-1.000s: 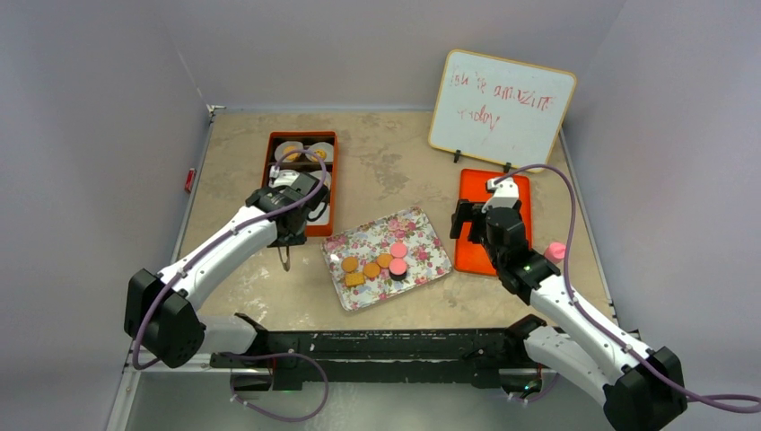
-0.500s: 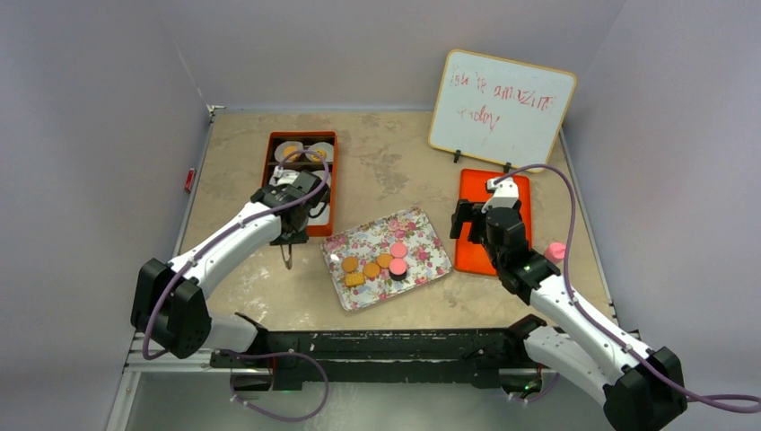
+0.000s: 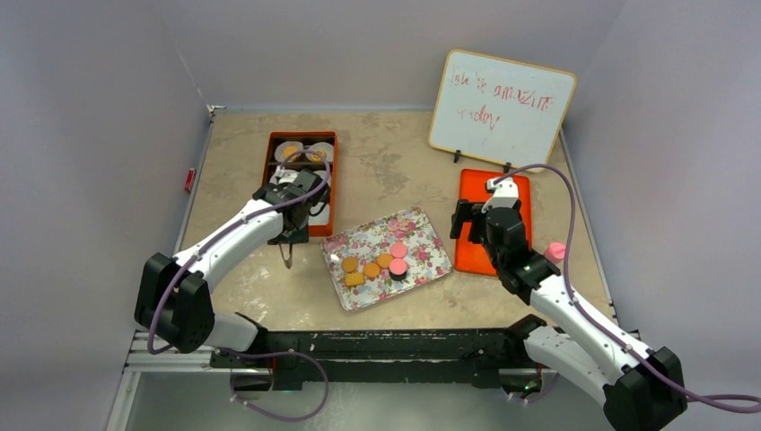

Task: Pack the cookies

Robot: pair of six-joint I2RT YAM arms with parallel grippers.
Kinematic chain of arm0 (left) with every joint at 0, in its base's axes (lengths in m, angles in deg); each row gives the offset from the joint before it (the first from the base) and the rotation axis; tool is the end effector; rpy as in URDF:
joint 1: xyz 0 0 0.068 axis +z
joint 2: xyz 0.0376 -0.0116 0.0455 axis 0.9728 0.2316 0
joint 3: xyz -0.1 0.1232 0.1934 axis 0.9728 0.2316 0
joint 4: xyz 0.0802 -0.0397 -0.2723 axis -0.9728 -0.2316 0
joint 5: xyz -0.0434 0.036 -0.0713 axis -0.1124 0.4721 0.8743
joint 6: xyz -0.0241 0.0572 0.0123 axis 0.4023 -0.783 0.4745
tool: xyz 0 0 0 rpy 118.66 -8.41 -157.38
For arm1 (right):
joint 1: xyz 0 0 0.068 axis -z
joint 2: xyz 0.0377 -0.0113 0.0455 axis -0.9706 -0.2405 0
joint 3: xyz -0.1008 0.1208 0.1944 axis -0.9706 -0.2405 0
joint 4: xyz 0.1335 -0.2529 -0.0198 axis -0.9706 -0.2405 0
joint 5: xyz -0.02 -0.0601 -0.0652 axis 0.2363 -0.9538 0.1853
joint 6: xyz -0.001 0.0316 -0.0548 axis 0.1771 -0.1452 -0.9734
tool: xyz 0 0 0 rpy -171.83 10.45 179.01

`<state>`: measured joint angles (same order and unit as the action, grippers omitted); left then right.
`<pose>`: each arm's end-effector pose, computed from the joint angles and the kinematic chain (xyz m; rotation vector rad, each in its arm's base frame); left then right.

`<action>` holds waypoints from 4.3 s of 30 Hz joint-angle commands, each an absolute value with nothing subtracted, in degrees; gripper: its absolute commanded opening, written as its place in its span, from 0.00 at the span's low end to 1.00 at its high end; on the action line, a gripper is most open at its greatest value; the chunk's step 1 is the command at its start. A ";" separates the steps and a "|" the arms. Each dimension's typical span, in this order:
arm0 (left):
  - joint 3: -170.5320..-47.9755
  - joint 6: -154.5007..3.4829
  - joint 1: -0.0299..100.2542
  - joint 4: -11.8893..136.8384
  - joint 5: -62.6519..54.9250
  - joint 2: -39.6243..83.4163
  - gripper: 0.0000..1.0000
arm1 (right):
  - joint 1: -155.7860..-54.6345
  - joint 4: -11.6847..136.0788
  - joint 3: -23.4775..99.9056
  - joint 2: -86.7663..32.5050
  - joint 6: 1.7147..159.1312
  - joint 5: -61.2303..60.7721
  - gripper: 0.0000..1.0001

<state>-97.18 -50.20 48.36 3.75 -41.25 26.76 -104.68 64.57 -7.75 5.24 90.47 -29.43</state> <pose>0.2594 -0.1124 0.1998 -0.2787 2.6341 0.4148 0.2295 0.1047 0.2269 0.0684 1.8539 0.2002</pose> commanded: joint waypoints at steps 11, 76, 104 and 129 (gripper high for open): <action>-100.91 -52.82 49.12 2.78 -39.85 23.28 0.44 | -104.74 66.31 -5.67 6.04 90.02 -30.26 0.99; -104.13 -60.37 10.52 2.92 -24.03 23.96 0.40 | -104.74 63.17 -3.93 8.86 94.92 -26.48 0.99; -109.19 -61.84 5.16 2.72 -33.38 33.23 0.44 | -104.74 62.97 -4.37 9.72 94.75 -26.77 0.99; -110.89 -63.40 4.54 3.34 -33.82 34.93 0.38 | -104.74 63.14 -4.37 9.21 94.28 -27.03 0.99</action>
